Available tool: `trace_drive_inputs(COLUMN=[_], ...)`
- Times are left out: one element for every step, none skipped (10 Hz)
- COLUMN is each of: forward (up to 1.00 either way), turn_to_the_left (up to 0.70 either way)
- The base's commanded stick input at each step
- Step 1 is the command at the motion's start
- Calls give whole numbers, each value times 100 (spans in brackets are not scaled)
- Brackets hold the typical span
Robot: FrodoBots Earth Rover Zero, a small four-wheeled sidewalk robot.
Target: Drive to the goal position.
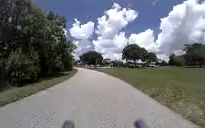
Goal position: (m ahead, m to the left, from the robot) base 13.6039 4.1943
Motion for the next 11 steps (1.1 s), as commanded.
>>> trace_drive_inputs(forward=[50,50,50,50,50,50,50,50,50,50,50], turn_to_the_left=[0,0,0,0,0,0,0,0,0,0,0])
